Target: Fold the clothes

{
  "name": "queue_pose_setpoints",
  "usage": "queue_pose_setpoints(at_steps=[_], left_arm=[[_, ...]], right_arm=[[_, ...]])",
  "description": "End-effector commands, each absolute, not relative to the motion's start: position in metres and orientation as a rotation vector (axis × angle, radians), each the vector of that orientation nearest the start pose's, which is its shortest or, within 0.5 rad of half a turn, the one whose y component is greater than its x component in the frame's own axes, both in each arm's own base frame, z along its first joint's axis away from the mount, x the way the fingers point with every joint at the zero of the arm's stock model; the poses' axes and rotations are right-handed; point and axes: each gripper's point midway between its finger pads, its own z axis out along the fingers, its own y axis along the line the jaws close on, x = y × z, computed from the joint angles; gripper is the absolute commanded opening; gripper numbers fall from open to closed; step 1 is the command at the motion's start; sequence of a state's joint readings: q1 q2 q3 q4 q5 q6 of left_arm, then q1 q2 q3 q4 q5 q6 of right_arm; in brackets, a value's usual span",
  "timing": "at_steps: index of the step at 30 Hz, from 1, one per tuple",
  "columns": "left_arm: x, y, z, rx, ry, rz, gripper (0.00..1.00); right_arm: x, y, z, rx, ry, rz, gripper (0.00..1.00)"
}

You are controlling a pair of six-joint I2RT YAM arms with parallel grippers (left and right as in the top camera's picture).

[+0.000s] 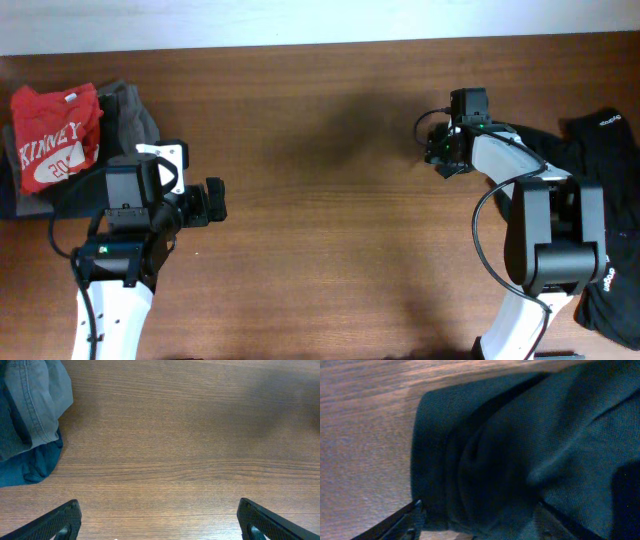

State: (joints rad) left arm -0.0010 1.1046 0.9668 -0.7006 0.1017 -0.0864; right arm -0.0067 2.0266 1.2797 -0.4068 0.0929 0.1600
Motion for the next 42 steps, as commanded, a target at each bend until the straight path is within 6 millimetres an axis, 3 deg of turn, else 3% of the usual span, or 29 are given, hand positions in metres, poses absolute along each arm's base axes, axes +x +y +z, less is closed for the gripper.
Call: queue_pose_setpoints(at_steps=[1, 3, 4, 5, 6, 7, 9, 13, 16, 17, 18, 19, 20, 21, 24, 27, 32, 35, 42], left_arm=[[0.319, -0.022, 0.202, -0.017, 2.387, -0.173, 0.99], [0.32, -0.022, 0.203, -0.017, 2.385, -0.173, 0.99], [0.32, -0.022, 0.203, -0.017, 2.383, -0.173, 0.99], [0.32, -0.022, 0.204, -0.017, 2.38, -0.173, 0.99], [0.322, -0.022, 0.205, -0.016, 2.373, -0.173, 0.98], [0.324, -0.022, 0.207, -0.015, 2.358, -0.172, 0.98], [0.328, -0.022, 0.211, -0.013, 2.334, -0.172, 0.98], [0.339, -0.022, 0.223, -0.007, 2.27, -0.17, 0.91], [0.34, -0.022, 0.225, -0.007, 2.263, -0.171, 0.9], [0.34, -0.022, 0.224, -0.007, 2.263, -0.171, 0.9], [0.34, -0.022, 0.224, -0.007, 2.263, -0.171, 0.9], [0.34, -0.022, 0.224, -0.007, 2.263, -0.171, 0.9], [0.34, -0.022, 0.224, -0.007, 2.263, -0.171, 0.9], [0.34, -0.022, 0.224, -0.007, 2.263, -0.171, 0.91], [0.34, -0.022, 0.224, -0.006, 2.263, -0.171, 0.99], [0.34, -0.024, 0.225, -0.002, 2.263, -0.181, 0.99], [0.34, -0.042, 0.218, 0.051, 2.287, -0.299, 0.99], [0.342, -0.06, 0.196, 0.075, 2.36, -0.389, 0.99], [0.343, -0.094, 0.131, 0.151, 2.566, -0.446, 0.99]], right_arm=[[0.451, -0.021, -0.012, 0.266, 2.747, -0.107, 0.44], [0.45, -0.012, -0.011, 0.253, 2.759, -0.037, 0.3], [0.449, -0.008, -0.01, 0.245, 2.766, -0.001, 0.12], [0.449, -0.002, -0.008, 0.235, 2.77, 0.035, 0.04], [0.45, 0.011, 0.001, 0.206, 2.776, 0.094, 0.04], [0.458, 0.034, 0.024, 0.14, 2.757, 0.153, 0.04], [0.468, 0.057, 0.049, 0.074, 2.716, 0.194, 0.04], [0.511, 0.162, 0.18, -0.224, 2.435, 0.294, 0.04], [0.531, 0.186, 0.253, -0.232, 2.243, 0.216, 0.04], [0.538, 0.183, 0.284, -0.198, 2.169, 0.169, 0.22], [0.543, 0.173, 0.305, -0.155, 2.125, 0.117, 0.28], [0.544, 0.162, 0.314, -0.125, 2.116, 0.086, 0.42], [0.543, 0.142, 0.319, -0.094, 2.137, 0.057, 0.83], [0.539, 0.124, 0.317, -0.069, 2.176, 0.029, 0.99], [0.511, 0.065, 0.293, 0.014, 2.369, -0.071, 0.99], [0.476, 0.009, 0.269, 0.2, 2.539, -0.144, 0.99], [0.424, -0.059, 0.248, 0.507, 2.713, -0.194, 0.99], [0.393, -0.076, 0.242, 0.578, 2.813, -0.211, 0.99], [0.363, -0.076, 0.253, 0.593, 2.864, -0.217, 0.99]])
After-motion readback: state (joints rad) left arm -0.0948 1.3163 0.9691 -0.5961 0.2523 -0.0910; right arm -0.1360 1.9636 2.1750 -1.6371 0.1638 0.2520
